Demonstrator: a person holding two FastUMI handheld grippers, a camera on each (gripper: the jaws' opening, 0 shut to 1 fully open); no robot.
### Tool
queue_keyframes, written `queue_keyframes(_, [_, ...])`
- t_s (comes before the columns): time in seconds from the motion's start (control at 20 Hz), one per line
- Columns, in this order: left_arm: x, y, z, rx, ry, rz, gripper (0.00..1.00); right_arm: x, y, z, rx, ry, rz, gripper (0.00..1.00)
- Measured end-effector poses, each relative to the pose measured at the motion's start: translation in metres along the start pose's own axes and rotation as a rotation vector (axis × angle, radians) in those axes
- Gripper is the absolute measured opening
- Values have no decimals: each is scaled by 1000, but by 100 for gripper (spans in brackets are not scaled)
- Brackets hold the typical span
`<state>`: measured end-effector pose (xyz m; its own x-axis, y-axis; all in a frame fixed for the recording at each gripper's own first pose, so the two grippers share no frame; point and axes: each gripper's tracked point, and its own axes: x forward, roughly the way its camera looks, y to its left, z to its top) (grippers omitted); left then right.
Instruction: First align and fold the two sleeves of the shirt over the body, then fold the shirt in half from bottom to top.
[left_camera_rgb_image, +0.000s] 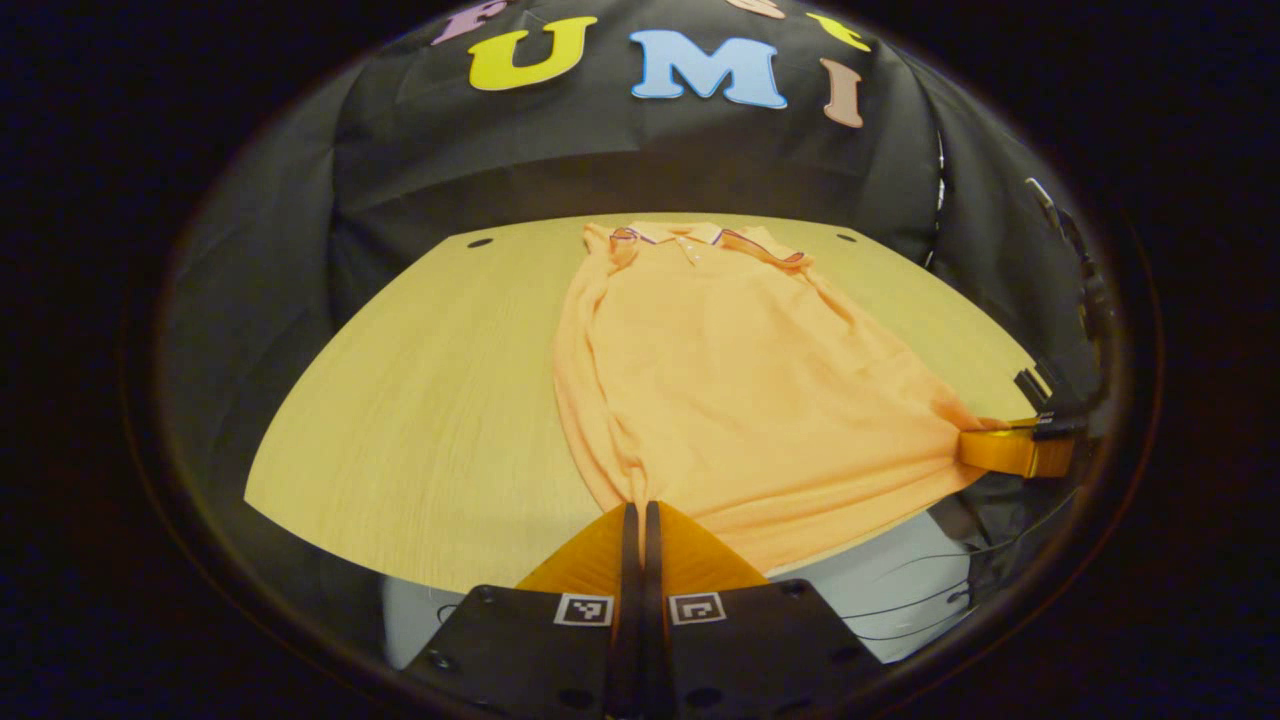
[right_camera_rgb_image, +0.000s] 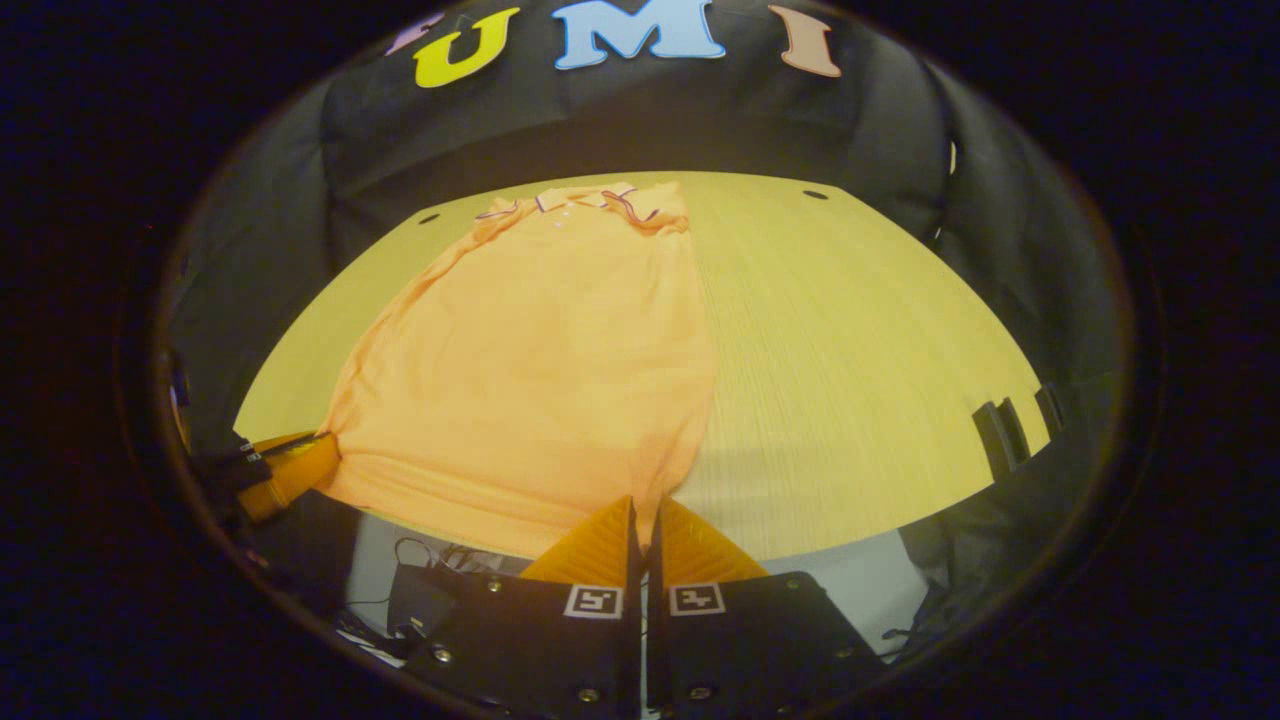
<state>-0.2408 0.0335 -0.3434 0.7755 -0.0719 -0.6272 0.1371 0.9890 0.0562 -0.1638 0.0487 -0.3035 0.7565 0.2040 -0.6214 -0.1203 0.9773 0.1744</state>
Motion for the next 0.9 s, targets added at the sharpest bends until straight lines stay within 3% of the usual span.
queue_keyframes(0.25, [-20, -6, 47, -23, -85, 13, 6, -29, 2, 44, -88, -118, 28, 3])
queue_keyframes(0.55, [-32, -11, 109, -26, -190, 6, 6, -53, 4, 108, -65, -241, 41, 2])
queue_keyframes(0.9, [-7, -9, 175, -24, -250, -53, 6, -55, -1, 164, -80, -330, -11, 3])
